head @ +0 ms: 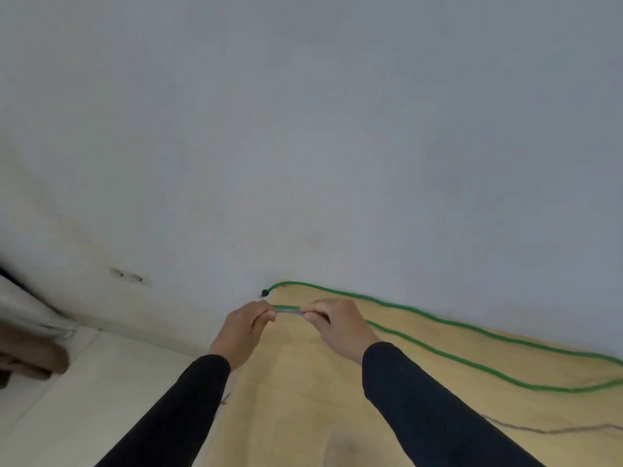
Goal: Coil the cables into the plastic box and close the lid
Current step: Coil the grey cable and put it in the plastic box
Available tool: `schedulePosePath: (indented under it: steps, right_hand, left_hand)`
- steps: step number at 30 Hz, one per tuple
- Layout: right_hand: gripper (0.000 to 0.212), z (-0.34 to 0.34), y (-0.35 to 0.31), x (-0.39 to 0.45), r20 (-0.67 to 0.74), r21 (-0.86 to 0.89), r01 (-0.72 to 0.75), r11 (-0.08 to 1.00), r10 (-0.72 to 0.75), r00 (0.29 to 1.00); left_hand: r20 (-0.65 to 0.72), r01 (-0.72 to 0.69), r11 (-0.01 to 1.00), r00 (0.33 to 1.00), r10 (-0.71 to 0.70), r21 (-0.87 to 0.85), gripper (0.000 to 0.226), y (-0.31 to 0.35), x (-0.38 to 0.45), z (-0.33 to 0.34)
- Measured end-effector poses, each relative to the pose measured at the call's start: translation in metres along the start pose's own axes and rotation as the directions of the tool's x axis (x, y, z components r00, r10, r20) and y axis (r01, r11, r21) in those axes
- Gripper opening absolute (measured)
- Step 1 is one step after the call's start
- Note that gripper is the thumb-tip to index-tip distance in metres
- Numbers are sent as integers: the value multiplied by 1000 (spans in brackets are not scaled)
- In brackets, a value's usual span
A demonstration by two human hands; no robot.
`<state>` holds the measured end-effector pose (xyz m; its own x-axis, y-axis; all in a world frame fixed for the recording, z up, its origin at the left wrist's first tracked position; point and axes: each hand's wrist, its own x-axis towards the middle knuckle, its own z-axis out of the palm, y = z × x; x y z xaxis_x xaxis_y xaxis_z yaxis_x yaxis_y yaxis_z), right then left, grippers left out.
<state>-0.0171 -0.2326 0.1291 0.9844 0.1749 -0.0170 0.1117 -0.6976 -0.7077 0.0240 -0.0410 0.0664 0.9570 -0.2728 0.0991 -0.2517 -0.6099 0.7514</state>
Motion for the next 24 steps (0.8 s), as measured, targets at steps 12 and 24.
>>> schedulePosePath:
  steps: [12,24]
  right_hand:
    - [23,25,22,-14,102,172,37,984,-56,993]
    - [23,77,18,18,97,181,-84,980,67,993]
  left_hand:
    - [-278,317,946,917,-286,71,22,-31,-56,14]
    - [-300,325,945,897,-323,-45,20,-73,-43,-12]
